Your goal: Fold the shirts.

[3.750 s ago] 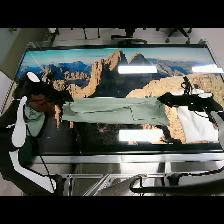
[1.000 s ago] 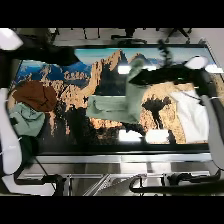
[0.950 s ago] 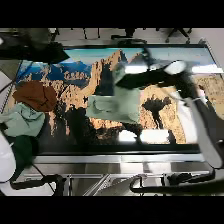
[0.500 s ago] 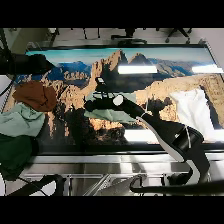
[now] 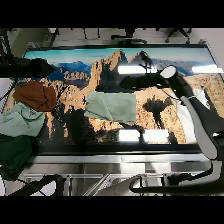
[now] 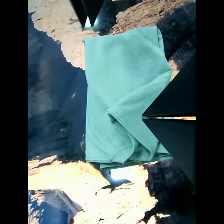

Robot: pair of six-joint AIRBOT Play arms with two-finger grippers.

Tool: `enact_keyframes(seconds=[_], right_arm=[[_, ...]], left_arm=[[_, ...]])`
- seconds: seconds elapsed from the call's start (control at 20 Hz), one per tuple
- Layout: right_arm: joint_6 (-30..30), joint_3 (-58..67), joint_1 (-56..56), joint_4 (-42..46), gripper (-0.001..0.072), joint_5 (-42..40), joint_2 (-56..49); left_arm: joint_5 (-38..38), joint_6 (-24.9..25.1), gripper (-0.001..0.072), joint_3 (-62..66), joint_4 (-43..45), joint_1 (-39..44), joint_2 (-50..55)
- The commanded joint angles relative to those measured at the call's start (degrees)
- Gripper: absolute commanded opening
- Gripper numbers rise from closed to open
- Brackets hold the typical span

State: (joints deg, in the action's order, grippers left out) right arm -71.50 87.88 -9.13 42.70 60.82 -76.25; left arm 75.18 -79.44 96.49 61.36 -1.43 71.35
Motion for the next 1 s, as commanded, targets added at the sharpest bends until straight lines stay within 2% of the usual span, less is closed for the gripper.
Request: enact_keyframes(seconds=[0.0, 0.15, 0.35, 0.55, 0.6, 0.7, 0.8, 0.95], right_arm=[[-8.2, -4.1, 7.4, 11.4, 0.0694, 13.2, -0.1], [-5.7, -9.4, 5.9, 8.3, 0.0694, 7.7, -2.1], [-4.7, -9.9, 2.8, 4.3, 0.0694, 0.5, -8.1], [1.9, -9.9, 1.8, -6.1, 0.0692, -2.3, -12.4], [3.4, -9.9, 1.8, -9.4, 0.0641, -2.1, -12.7], [8.7, -9.7, 2.0, -16.0, 0.0075, 0.1, -11.7], [10.1, -8.1, 2.8, -19.0, 0.0017, 1.1, -8.9], [10.1, -2.0, 6.7, -22.5, 0.0016, 1.8, -2.1]], left_arm=[[-0.1, 0.2, 0.0013, -0.1, 0.0, 0.0, 0.0], [-0.1, 0.1, 0.0014, -0.1, 0.0, 0.0, 0.0], [-0.1, 0.1, 0.0013, -0.1, 0.0, 0.0, 0.0], [-0.1, 0.1, 0.0013, -0.1, 0.1, 0.0, 0.0], [-0.1, 0.1, 0.0013, -0.1, 0.0, 0.0, 0.0], [-0.1, 0.1, 0.0013, -0.1, 0.0, 0.0, 0.0], [-0.1, 0.1, 0.0013, -0.1, 0.0, 0.0, 0.0], [-0.1, 0.1, 0.0013, -0.1, 0.1, 0.0, 0.0]])
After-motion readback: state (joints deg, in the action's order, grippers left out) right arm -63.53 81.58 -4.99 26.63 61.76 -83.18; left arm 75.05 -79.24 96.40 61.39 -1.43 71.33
